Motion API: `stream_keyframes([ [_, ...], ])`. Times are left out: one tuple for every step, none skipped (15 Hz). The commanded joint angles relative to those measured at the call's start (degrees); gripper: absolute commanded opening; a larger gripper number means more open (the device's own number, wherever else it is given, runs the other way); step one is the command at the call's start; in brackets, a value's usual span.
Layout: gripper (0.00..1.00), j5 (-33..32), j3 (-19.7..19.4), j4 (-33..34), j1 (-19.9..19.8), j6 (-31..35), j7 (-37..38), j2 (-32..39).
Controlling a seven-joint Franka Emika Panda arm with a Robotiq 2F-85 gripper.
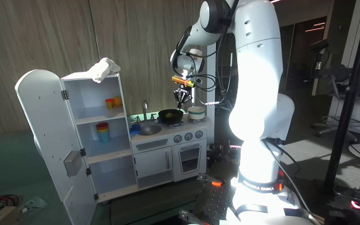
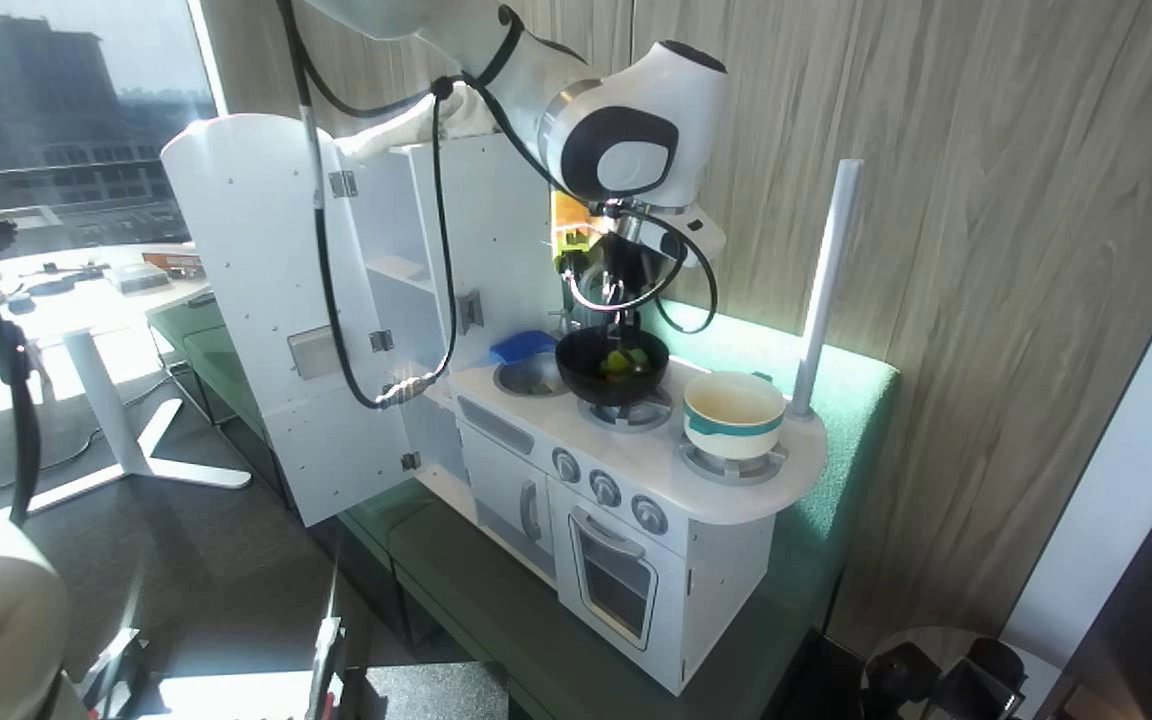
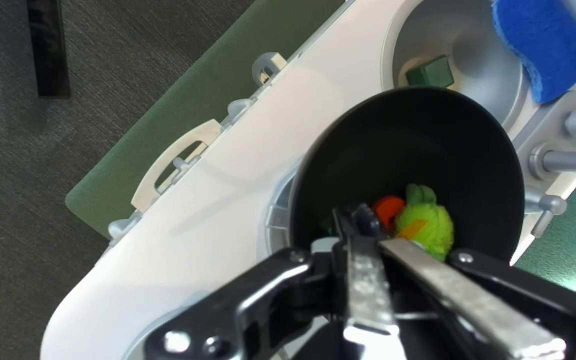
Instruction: Put the plastic fruits in the bowl, then use the spoon to move them around
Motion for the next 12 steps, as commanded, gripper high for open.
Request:
stream_keyframes([
  [0.02, -2.5, 0.1, -2.1, 0.2, 1.7, 2.2, -2.5],
  [0.02, -2.6, 0.2, -2.4, 0.3, 1.9, 2.0, -2.9],
  [0.02, -2.9, 0.4, -2.7, 0.5, 2.2, 1.8, -3.4],
  [0.02, -3.2, 0.6, -3.1, 0.8, 2.6, 1.6, -4.1],
  [0.02, -3.8, 0.9, -3.5, 1.2, 2.8, 1.6, -4.8],
  [0.02, -4.5, 1.2, -3.9, 1.6, 3.2, 1.8, -5.7],
  [0.02, -5.5, 1.5, -4.2, 2.1, 3.7, 2.0, -6.6],
  [0.02, -6.4, 1.8, -4.1, 2.6, 4.2, 2.3, -7.1],
  [0.02, -7.0, 2.1, -3.9, 2.8, 4.3, 2.6, -7.4],
  [0.02, -7.6, 2.4, -3.2, 3.1, 4.0, 3.2, -7.1],
  [0.02, -7.9, 2.7, -2.7, 3.3, 3.7, 3.5, -6.9],
  [0.02, -7.8, 3.0, -2.2, 3.5, 3.5, 3.7, -6.5],
])
